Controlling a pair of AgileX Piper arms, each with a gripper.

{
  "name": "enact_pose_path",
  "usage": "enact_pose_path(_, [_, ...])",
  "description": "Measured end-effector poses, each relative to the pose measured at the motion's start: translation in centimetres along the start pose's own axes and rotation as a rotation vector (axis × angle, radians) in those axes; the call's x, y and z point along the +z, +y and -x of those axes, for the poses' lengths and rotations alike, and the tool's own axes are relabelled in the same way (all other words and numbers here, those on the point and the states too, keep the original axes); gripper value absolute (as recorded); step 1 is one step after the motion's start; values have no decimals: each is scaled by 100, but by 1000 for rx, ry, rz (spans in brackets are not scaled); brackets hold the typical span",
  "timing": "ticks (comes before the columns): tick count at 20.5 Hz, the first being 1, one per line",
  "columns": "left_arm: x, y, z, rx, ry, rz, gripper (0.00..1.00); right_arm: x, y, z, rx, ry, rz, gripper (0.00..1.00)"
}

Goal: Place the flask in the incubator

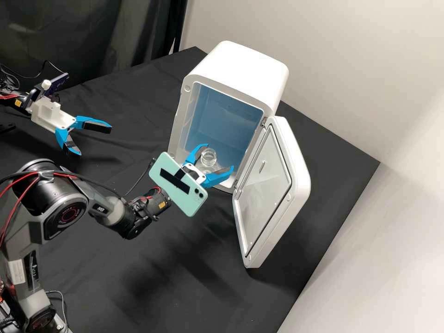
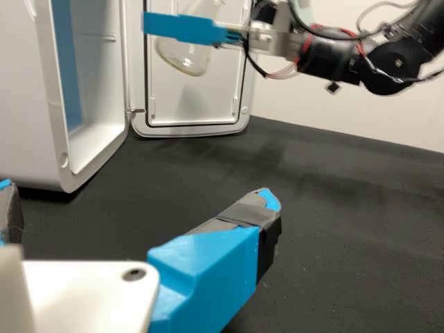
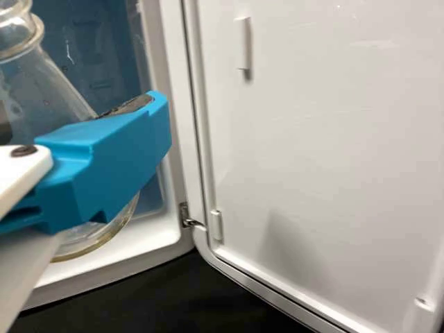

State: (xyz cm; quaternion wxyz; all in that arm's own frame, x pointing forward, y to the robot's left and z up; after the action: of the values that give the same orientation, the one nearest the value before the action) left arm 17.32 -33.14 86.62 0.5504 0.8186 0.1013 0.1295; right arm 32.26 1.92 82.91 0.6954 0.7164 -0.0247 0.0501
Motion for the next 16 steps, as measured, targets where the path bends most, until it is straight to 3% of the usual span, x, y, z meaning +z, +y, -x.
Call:
enact_pose_path(5, [5, 4, -28, -1, -7, -2, 100, -157, -181, -194, -50, 16, 38, 0])
enact_pose_path(11, [0, -20, -67, -13, -9, 6, 100, -244, -323, -346, -86, 35, 66, 0])
enact_pose_path(12, [3, -34, -73, -19, -12, 9, 100, -246, -389, -425, -101, 26, 81, 0])
enact_pose_path(13, [5, -43, -77, -24, -13, 10, 100, -243, -422, -474, -110, 13, 76, 0])
enact_pose_path(16, [10, -52, -81, -28, -16, 11, 100, -213, -446, -604, -108, -17, 80, 0])
